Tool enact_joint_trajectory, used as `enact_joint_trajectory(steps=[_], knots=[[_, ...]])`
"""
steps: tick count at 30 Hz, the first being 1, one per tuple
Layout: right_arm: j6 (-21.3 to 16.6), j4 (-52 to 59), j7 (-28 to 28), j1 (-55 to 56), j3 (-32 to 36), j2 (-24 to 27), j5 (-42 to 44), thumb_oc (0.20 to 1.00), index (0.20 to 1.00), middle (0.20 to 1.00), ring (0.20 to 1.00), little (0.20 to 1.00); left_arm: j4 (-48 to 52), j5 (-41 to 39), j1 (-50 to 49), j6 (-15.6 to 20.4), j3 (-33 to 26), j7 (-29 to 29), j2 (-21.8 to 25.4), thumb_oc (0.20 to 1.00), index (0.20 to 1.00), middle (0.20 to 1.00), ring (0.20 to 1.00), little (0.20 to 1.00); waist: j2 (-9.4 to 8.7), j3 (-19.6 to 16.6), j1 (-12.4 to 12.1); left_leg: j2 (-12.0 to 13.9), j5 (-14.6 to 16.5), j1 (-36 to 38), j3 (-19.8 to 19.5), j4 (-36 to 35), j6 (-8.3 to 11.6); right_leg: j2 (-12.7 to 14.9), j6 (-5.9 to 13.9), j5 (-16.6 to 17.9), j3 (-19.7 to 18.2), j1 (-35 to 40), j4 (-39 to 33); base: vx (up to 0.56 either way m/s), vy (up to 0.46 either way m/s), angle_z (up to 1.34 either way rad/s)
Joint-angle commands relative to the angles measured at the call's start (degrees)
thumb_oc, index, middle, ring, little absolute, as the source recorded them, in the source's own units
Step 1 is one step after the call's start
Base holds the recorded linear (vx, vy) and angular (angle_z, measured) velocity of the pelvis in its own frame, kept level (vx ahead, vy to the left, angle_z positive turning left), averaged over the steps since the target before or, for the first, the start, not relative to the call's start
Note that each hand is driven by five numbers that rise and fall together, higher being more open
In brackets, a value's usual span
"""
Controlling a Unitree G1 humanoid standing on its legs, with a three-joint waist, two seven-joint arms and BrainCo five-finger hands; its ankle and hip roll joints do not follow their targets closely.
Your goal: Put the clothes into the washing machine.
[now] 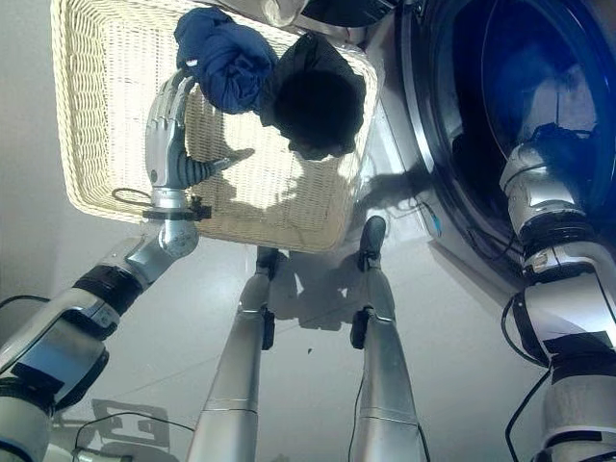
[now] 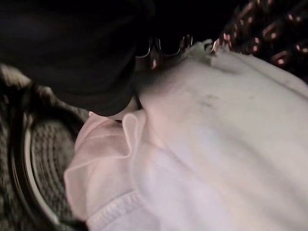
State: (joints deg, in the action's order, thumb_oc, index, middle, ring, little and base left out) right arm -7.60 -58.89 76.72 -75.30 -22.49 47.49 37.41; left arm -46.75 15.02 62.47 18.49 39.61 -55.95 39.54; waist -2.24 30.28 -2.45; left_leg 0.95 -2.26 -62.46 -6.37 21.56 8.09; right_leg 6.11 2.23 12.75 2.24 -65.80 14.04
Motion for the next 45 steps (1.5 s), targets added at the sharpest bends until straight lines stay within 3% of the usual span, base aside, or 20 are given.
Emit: enact_joint_trajectory(steps=[1,2,4,7,10,13,14,19,22,32,37,38,39,40,45], knots=[[-2.2,-0.8,-0.5,-5.1,-3.6,10.2,0.4,0.931,0.931,0.931,0.931,0.931,-1.7,0.5,2.6,0.5,-1.3,0.1,1.4,1.0,1.0,1.0,1.0,1.0,2.21,-0.5,2.1,-4.4,-3.1,4.4,1.0,-9.0,-4.43,-5.6,5.43,-4.8,5.3,2.8,4.5,0.0,0.046,-0.02],[-2.1,-2.2,-2.6,-5.5,-4.4,9.8,1.1,1.0,1.0,1.0,1.0,1.0,-3.4,0.5,3.9,0.5,-0.3,0.7,1.5,1.0,1.0,1.0,1.0,1.0,2.46,-0.5,2.1,-4.4,-2.7,5.1,1.1,-9.1,-4.36,-5.7,5.39,-5.5,5.2,3.4,4.6,0.0,0.031,-0.01],[-1.3,-4.2,-6.8,-6.0,-5.4,9.0,0.3,1.0,1.0,1.0,1.0,1.0,-5.2,0.2,6.0,0.5,1.3,1.1,1.3,1.0,1.0,1.0,1.0,1.0,2.82,-0.5,2.1,-4.5,-2.8,5.1,1.3,-9.2,-4.3,-5.6,5.34,-5.7,5.1,3.5,4.5,0.01,0.02,0.0],[0.3,-4.0,-7.8,-6.2,-6.4,7.9,-1.9,1.0,1.0,1.0,1.0,1.0,-5.9,0.5,7.5,-0.4,2.6,1.4,1.1,1.0,1.0,1.0,1.0,1.0,3.06,-0.5,2.2,-4.6,-2.8,5.0,1.3,-9.2,-4.34,-5.7,5.25,-5.8,4.9,3.4,4.4,0.0,0.0,0.0],[6.7,-2.4,-10.2,-7.4,-10.3,6.5,-9.4,1.0,1.0,1.0,1.0,1.0,-7.1,1.9,10.5,-2.5,5.2,2.7,0.9,1.0,1.0,1.0,1.0,1.0,3.23,-0.5,2.4,-4.6,-2.8,4.8,1.6,-9.2,-4.37,-5.6,5.24,-5.8,4.8,3.3,4.2,0.0,0.0,0.0],[9.5,-2.6,-12.0,-9.0,-12.3,5.7,-12.7,1.0,1.0,1.0,1.0,1.0,-8.3,1.8,12.9,-3.0,6.3,3.3,0.9,1.0,1.0,1.0,1.0,1.0,3.45,-0.5,2.5,-4.6,-3.3,4.1,2.0,-9.2,-4.26,-5.4,5.31,-5.5,4.9,2.7,4.0,0.0,0.0,0.0],[13.9,-3.4,-14.6,-10.1,-15.5,5.0,-18.5,1.0,1.0,1.0,1.0,1.0,-9.9,0.9,15.0,-3.4,7.7,3.5,0.5,1.0,1.0,1.0,1.0,1.0,3.55,-0.5,2.6,-4.3,-2.9,4.6,2.4,-9.1,-4.21,-5.4,5.4,-6.1,4.7,3.1,4.3,0.0,0.0,0.0],[17.8,-7.5,-20.0,-10.9,-19.7,2.6,-23.2,1.0,1.0,1.0,1.0,1.0,-13.6,-0.1,19.6,-4.2,9.5,2.9,-0.6,1.0,1.0,1.0,1.0,1.0,3.53,-0.5,2.9,-3.9,-3.0,4.3,2.9,-9.2,-4.07,-5.5,5.35,-6.6,4.7,2.9,4.6,0.0,0.0,0.0],[17.5,-9.2,-20.8,-10.9,-20.6,1.5,-23.9,1.0,1.0,1.0,1.0,1.0,-15.2,-0.1,21.3,-4.8,10.1,2.5,-1.1,1.0,1.0,1.0,1.0,1.0,3.49,-0.5,3.1,-3.8,-3.5,3.4,2.9,-9.2,-4.0,-5.6,5.31,-6.4,4.7,2.1,4.7,0.0,0.0,0.0],[12.9,-8.2,-21.7,-8.0,-20.2,-0.9,-29.1,1.0,1.0,1.0,1.0,1.0,-20.2,-0.3,24.4,-13.7,10.8,3.0,-1.5,1.0,1.0,1.0,1.0,1.0,2.85,-0.5,4.2,-3.0,-3.6,2.6,3.6,-9.8,-3.62,-6.0,5.5,-6.4,4.3,1.2,4.4,0.0,0.0,0.0],[9.3,-4.9,-20.4,-4.9,-18.4,-0.9,-29.6,1.0,1.0,1.0,1.0,1.0,-21.7,-2.8,23.4,-17.6,9.9,7.6,-1.0,1.0,1.0,1.0,1.0,1.0,2.57,-0.5,4.8,-2.8,-3.3,3.0,4.1,-9.9,-3.45,-6.1,5.64,-6.8,4.0,1.5,4.2,0.0,0.001,-0.01],[8.7,-3.5,-20.0,-4.4,-17.8,-0.7,-29.7,1.0,1.0,1.0,1.0,1.0,-22.1,-3.0,23.2,-18.4,9.7,9.5,-0.7,0.636,0.636,0.636,0.636,0.636,2.5,-0.5,5.0,-2.8,-3.6,2.6,4.1,-10.1,-3.44,-6.1,5.65,-6.4,4.0,1.2,3.9,-0.01,0.005,-0.04],[8.1,-1.7,-19.8,-3.6,-17.4,-0.3,-29.5,1.0,1.0,1.0,1.0,1.0,-22.5,-3.3,22.5,-18.5,9.5,11.2,-0.4,0.385,0.385,0.385,0.385,0.385,2.39,-0.5,5.3,-2.8,-3.6,2.6,4.2,-10.1,-3.39,-6.2,5.66,-6.3,4.0,1.1,3.9,-0.01,0.007,-0.03],[8.0,-0.8,-19.6,-3.1,-17.1,-0.2,-29.6,1.0,1.0,1.0,1.0,1.0,-22.6,-3.4,22.3,-18.7,9.3,11.8,-0.3,0.219,0.219,0.219,0.219,0.219,2.37,-0.5,5.4,-2.8,-3.6,2.6,4.2,-10.1,-3.4,-6.2,5.67,-6.3,3.9,1.1,3.8,0.0,0.0,0.0],[7.9,5.0,-18.5,-1.5,-16.1,-0.2,-31.3,1.0,1.0,1.0,1.0,1.0,-23.5,-4.9,20.5,-19.5,8.0,16.1,-0.4,0.2,0.2,0.2,0.2,0.2,2.2,-0.5,6.0,-2.7,-3.3,3.1,4.4,-10.4,-3.28,-6.2,5.69,-6.6,3.7,1.3,3.5,0.0,0.005,-0.01]])
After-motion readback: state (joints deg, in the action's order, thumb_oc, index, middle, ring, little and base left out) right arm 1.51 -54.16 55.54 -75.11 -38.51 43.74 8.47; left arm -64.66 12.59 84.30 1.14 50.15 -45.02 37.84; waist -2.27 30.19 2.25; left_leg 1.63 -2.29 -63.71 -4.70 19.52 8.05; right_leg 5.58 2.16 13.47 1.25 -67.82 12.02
